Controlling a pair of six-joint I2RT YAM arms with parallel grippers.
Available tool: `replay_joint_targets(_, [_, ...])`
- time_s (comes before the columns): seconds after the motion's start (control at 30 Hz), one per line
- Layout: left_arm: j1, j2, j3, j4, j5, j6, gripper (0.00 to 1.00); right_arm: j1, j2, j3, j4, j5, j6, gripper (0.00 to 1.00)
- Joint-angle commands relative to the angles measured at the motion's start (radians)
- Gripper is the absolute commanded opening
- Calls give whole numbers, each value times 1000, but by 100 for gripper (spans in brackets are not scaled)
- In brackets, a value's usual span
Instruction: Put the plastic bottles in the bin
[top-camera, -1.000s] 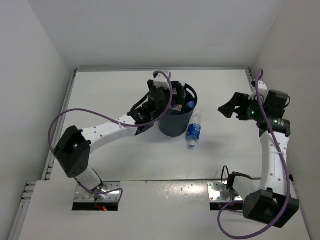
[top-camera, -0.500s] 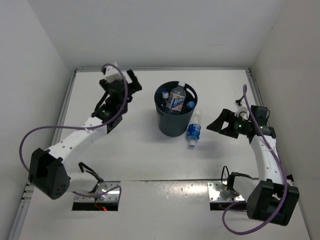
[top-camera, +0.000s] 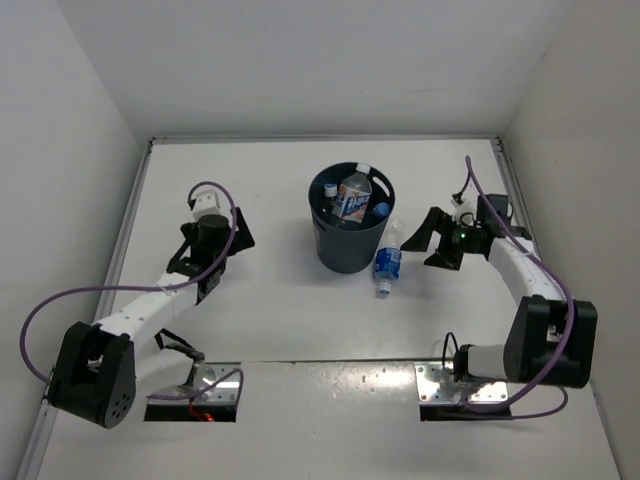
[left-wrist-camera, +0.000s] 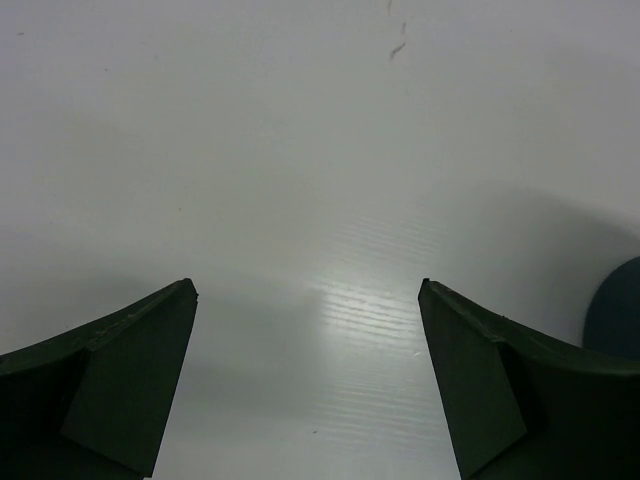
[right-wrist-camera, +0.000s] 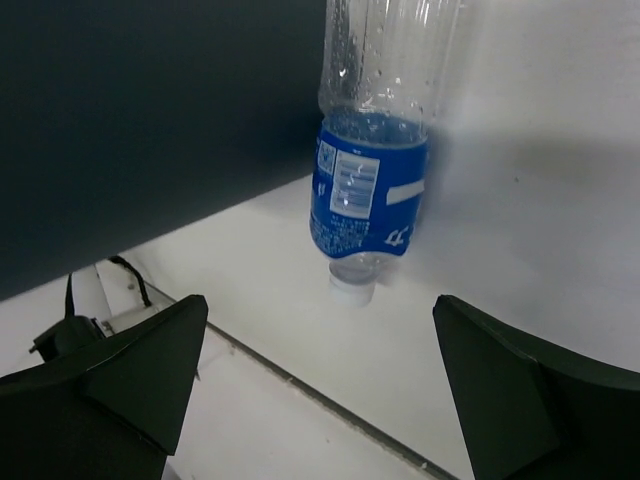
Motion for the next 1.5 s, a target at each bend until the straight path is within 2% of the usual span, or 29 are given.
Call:
replay_joint_targets(0.0, [42,-43,-68,118,111,52,100,25,74,82,33,35,34,95])
replay_joint_targets(0.1, [53,-43,-152,163,169,81,100,48,163,119,59,46,65,95])
replay_joint_targets(0.27, [108,-54,-175,190,261,100,100,57,294,215,76,46,62,97])
replay_joint_targets(0.5, [183,35,-128,181,344,100,100,98,487,315,85,46,62,99])
replay_joint_targets(0.8, [220,66,-118,172,364,81,100,144,653,419,105,46,71,97])
replay_joint_targets(1.03, [229,95,-100,163,364,81,100,154,693,440,115,90,71,80])
replay_joint_targets(1.07, [229,95,-100,163,373,81,100,154,693,430,115,99,71,75])
replay_joint_targets(1.13, [229,106,-100,163,373,81,100,128,656,412,127,109,71,71])
replay_joint_targets(1.27, [229,106,-91,154,364,81,100,66,575,361,139,109,80,56])
replay_joint_targets(1.47, [229,106,-91,154,352,71,100,-41,448,314,159,119,99,41])
